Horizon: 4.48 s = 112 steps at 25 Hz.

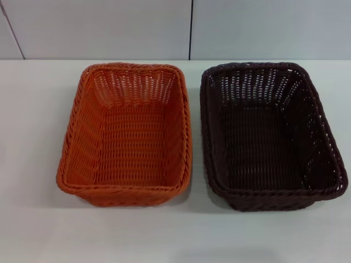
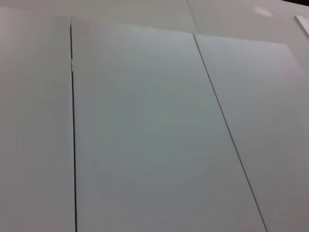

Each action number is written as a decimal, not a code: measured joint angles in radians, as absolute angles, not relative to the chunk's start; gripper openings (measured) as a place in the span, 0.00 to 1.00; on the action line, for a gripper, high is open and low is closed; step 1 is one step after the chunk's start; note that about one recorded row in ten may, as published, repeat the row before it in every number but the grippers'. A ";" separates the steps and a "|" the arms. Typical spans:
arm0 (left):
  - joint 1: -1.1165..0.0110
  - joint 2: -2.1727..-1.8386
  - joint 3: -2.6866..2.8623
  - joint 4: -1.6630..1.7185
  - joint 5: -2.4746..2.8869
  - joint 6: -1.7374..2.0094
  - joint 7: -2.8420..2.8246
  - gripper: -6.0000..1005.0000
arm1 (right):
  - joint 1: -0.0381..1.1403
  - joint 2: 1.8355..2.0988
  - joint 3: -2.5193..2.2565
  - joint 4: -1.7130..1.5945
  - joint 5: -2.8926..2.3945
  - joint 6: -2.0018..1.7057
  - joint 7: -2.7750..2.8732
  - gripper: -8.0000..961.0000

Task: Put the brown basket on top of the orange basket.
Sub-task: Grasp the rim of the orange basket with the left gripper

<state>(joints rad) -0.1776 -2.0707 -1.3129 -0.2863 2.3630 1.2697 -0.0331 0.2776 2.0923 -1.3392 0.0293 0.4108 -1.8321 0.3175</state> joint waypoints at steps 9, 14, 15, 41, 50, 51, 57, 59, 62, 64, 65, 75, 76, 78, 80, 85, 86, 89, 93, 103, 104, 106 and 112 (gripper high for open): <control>-0.175 -2.072 -1.300 -0.291 2.364 1.269 -0.035 0.78 | 0.278 2.092 -1.339 0.031 0.404 -1.830 0.317 0.77; -0.165 -2.039 -1.239 -0.397 2.373 1.146 -0.038 0.78 | 0.279 2.092 -1.339 0.031 0.403 -1.823 0.326 0.77; -0.165 -2.039 -1.239 -0.397 2.373 1.146 -0.038 0.78 | 0.279 2.092 -1.339 0.031 0.403 -1.823 0.330 0.77; -0.250 -2.056 -1.756 -1.759 2.754 -1.096 0.277 0.77 | 0.289 2.087 -1.339 0.042 0.365 -1.779 0.343 0.77; -0.328 -2.061 -1.678 -1.732 2.756 -1.238 0.252 0.78 | 0.281 2.088 -1.337 0.043 0.363 -1.772 0.344 0.77; -0.328 -2.061 -1.678 -1.732 2.756 -1.238 0.252 0.78 | 0.280 2.088 -1.337 0.043 0.363 -1.772 0.344 0.77; -0.368 -2.062 -1.670 -1.603 2.763 -1.209 0.251 0.78 | 0.279 2.088 -1.338 0.043 0.363 -1.775 0.344 0.77; -0.391 -2.061 -1.677 -1.520 2.763 -1.181 0.252 0.78 | 0.279 2.088 -1.339 0.043 0.363 -1.775 0.344 0.77; -0.397 -2.061 -1.677 -1.501 2.763 -1.176 0.254 0.78 | 0.279 2.088 -1.339 0.043 0.363 -1.775 0.344 0.77; -0.424 -2.060 -1.678 -1.416 2.777 -1.149 0.255 0.78 | 0.279 2.088 -1.339 0.043 0.362 -1.776 0.344 0.77; -0.433 -2.060 -1.679 -1.396 2.784 -1.142 0.253 0.78 | 0.279 2.088 -1.339 0.043 0.360 -1.776 0.344 0.77; -0.501 -2.059 -1.674 -1.279 2.795 -1.141 0.266 0.73 | 0.277 2.088 -1.339 0.044 0.352 -1.776 0.344 0.77; -0.501 -2.059 -1.672 -1.282 2.795 -1.140 0.274 0.69 | 0.277 2.088 -1.339 0.044 0.352 -1.776 0.344 0.77; -0.497 -2.061 -1.669 -1.294 2.805 -1.140 0.288 0.62 | 0.276 2.088 -1.339 0.045 0.351 -1.777 0.344 0.77; -0.497 -2.062 -1.669 -1.298 2.812 -1.141 0.290 0.56 | 0.276 2.088 -1.339 0.045 0.351 -1.778 0.344 0.77; -0.478 -2.061 -1.667 -1.338 2.818 -1.145 0.290 0.45 | 0.273 2.088 -1.339 0.045 0.351 -1.778 0.344 0.77; -0.473 -2.061 -1.665 -1.350 2.818 -1.145 0.290 0.44 | 0.273 2.088 -1.339 0.044 0.351 -1.778 0.344 0.77; -0.457 -2.061 -1.658 -1.380 2.818 -1.144 0.290 0.40 | 0.271 2.088 -1.338 0.044 0.351 -1.778 0.344 0.77; -0.449 -2.060 -1.656 -1.396 2.827 -1.143 0.290 0.36 | 0.271 2.088 -1.335 0.044 0.351 -1.778 0.344 0.77; -0.424 -2.058 -1.668 -1.520 2.842 -1.217 0.357 0.29 | 0.266 2.087 -1.330 0.044 0.351 -1.778 0.344 0.77; -0.423 -2.058 -1.677 -1.541 2.842 -1.233 0.371 0.29 | 0.266 2.087 -1.329 0.044 0.351 -1.778 0.343 0.77; -0.422 -2.057 -1.685 -1.557 2.842 -1.247 0.384 0.29 | 0.265 2.086 -1.328 0.044 0.351 -1.778 0.344 0.77; -0.402 -2.057 -1.716 -1.706 2.844 -1.325 0.455 0.24 | 0.259 2.086 -1.328 0.044 0.352 -1.786 0.366 0.77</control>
